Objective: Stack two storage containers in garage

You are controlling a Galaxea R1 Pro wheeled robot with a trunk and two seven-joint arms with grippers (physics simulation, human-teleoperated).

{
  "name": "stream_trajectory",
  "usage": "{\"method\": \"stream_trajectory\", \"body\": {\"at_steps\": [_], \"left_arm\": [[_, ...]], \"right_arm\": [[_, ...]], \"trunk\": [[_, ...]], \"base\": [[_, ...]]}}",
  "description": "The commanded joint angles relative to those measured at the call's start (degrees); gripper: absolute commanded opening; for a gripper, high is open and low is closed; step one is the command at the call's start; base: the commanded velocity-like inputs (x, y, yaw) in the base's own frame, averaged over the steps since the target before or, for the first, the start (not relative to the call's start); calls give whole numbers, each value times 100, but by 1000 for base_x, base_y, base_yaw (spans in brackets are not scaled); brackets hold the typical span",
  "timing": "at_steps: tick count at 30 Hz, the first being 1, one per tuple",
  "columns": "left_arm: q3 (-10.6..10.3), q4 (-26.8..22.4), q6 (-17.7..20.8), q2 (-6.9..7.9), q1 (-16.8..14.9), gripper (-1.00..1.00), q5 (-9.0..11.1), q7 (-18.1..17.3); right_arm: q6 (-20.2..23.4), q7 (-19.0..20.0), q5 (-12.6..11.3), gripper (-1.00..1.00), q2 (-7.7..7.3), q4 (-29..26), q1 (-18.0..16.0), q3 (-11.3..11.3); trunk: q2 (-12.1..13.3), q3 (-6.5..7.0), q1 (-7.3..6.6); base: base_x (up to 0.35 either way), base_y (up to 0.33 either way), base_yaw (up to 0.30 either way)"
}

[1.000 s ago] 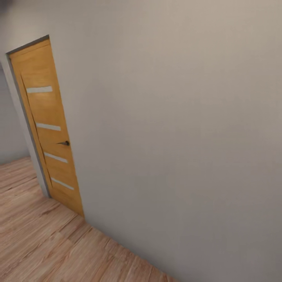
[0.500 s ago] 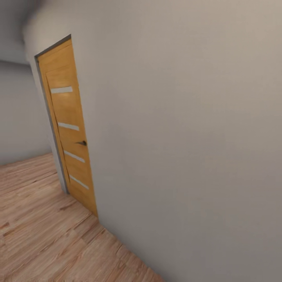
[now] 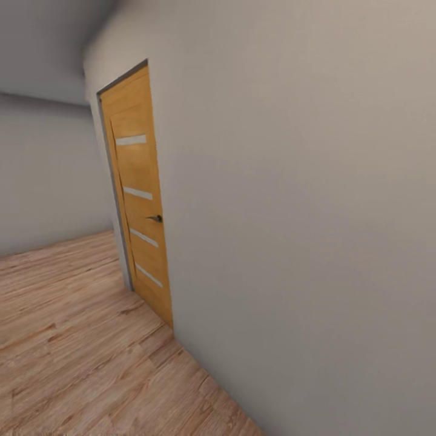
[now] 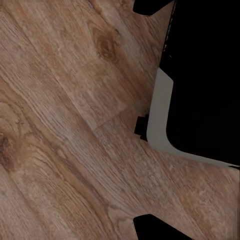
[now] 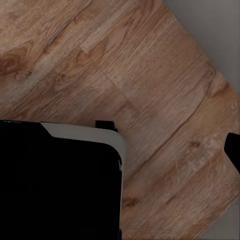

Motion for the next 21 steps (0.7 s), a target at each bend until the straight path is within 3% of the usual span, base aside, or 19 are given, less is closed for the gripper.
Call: {"method": "stream_trajectory", "body": {"at_steps": [1, 4, 7, 8, 9, 14, 21], "left_arm": [[5, 5, -18, 0, -5, 100, 27, 7], [24, -3, -18, 8, -5, 100, 56, 1], [143, -9, -15, 12, -5, 100, 259, -4], [203, -12, -11, 12, -5, 100, 372, -4], [278, -15, -6, 13, -5, 100, 616, -7], [294, -10, -25, 12, -5, 100, 732, -20], [291, -8, -42, -2, -5, 100, 750, -23]], "right_arm": [[-30, -7, -40, 100, 4, 18, -7, 52], [-32, -2, -26, 100, 4, 18, -7, 82], [-35, 0, -21, 100, 4, 18, -7, 100], [-34, 1, -23, 100, 4, 16, -7, 96], [-36, 1, -23, 100, 4, 16, -7, 94], [-36, 7, -53, 100, -9, 14, -7, 70], [-36, 6, -63, 100, -14, 15, -7, 56]], "trunk": [[-7, -10, 1], [-7, -10, 1], [-7, -10, 1], [-7, -10, 1], [-7, -10, 1], [-7, -10, 1], [-7, -10, 1]], "base": [[0, 0, 282], [0, 0, 282], [0, 0, 282], [0, 0, 282], [0, 0, 281], [0, 0, 282], [0, 0, 282]]}}
